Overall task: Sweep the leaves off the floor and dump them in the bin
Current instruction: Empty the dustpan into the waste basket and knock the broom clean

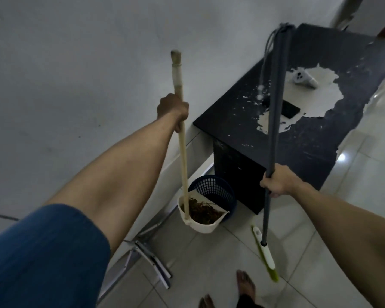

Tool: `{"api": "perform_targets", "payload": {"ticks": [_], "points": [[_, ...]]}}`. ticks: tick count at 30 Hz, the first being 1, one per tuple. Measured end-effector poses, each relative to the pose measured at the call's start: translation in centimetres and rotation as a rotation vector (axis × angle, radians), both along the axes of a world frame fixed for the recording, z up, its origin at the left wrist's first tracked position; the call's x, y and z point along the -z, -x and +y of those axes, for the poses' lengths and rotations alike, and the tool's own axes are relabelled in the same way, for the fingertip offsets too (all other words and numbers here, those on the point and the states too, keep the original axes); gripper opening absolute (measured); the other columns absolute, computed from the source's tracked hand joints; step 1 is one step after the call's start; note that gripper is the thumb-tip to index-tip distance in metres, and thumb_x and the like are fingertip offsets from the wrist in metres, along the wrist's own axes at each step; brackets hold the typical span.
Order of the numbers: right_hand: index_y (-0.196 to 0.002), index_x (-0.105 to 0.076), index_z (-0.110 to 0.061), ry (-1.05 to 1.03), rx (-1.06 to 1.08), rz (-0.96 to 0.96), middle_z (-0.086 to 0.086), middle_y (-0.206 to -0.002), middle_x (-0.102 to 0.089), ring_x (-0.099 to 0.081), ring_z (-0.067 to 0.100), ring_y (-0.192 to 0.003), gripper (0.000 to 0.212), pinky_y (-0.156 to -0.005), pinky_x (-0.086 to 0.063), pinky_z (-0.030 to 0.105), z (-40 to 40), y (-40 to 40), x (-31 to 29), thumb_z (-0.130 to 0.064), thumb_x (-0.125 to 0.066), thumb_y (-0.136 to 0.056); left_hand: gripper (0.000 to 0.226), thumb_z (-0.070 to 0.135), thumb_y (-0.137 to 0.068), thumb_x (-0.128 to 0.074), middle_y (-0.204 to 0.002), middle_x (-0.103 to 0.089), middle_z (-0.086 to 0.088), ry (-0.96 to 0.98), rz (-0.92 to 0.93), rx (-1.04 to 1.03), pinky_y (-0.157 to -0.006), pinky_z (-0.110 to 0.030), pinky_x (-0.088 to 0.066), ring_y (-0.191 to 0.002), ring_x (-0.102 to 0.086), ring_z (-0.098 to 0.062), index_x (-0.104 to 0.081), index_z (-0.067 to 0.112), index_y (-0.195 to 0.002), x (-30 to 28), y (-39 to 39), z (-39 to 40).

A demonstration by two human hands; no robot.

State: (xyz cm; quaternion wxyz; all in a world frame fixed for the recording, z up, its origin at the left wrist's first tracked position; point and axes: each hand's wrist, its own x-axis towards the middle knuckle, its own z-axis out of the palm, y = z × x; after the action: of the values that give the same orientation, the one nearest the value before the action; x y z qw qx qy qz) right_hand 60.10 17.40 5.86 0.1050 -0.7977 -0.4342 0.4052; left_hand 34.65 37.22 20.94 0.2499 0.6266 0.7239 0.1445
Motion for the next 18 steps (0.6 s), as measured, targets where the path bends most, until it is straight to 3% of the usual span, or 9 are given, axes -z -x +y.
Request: {"api": "perform_targets", "payload": {"ticks": [4,9,13,18], "points": [[-0.095,-0.065,-0.011,0.018,-0.052,0.005,0.012,-0.089,-0.072,-0.077,0.025,-0.063,0.015,-0.058,-0.066,0.039,1.4,-1.7,1.0,-0.020,-0.074,-0.087,0.031,0.023,-0.091,-0.056,-0.107,-0.072,-0.014,0.019,0.047,0.050,-0.078,-0.038,-0.063,-0.088,-0.074,-0.033,-0.063,0.005,-0.115,2.4,-6.0,1.7],[-0.085,-0.064,-0.013,-0.010,-0.061,0.005,0.012,-0.085,-0.072,-0.076,0.027,-0.067,0.012,-0.063,-0.066,0.043,2.0,-4.3,1.4,-0.020,-0.074,-0.085,0.031,0.020,-0.093,-0.058,-0.111,-0.070,-0.013,0.022,0.115,0.078,-0.080,-0.038,-0.062,-0.091,-0.073,-0.033,-0.061,0.005,-0.120,3.5,-10.4,3.5],[-0.089,-0.064,-0.014,0.005,-0.046,0.002,0.012,-0.089,-0.071,-0.073,0.031,-0.076,0.014,-0.074,-0.065,0.048,2.0,-5.8,1.8,-0.023,-0.073,-0.085,0.033,0.017,-0.092,-0.058,-0.116,-0.068,-0.014,0.032,0.139,0.075,-0.084,-0.038,-0.061,-0.096,-0.072,-0.033,-0.061,0.004,-0.122,4.5,-12.2,4.4],[-0.084,-0.057,-0.018,-0.027,-0.094,-0.002,0.010,-0.087,-0.069,-0.070,0.030,-0.076,0.015,-0.066,-0.062,0.041,2.8,-6.2,2.0,-0.023,-0.071,-0.082,0.035,0.021,-0.093,-0.057,-0.122,-0.065,-0.014,0.020,0.161,0.091,-0.087,-0.040,-0.060,-0.102,-0.070,-0.035,-0.061,0.005,-0.124,6.2,-14.3,4.3]]}}
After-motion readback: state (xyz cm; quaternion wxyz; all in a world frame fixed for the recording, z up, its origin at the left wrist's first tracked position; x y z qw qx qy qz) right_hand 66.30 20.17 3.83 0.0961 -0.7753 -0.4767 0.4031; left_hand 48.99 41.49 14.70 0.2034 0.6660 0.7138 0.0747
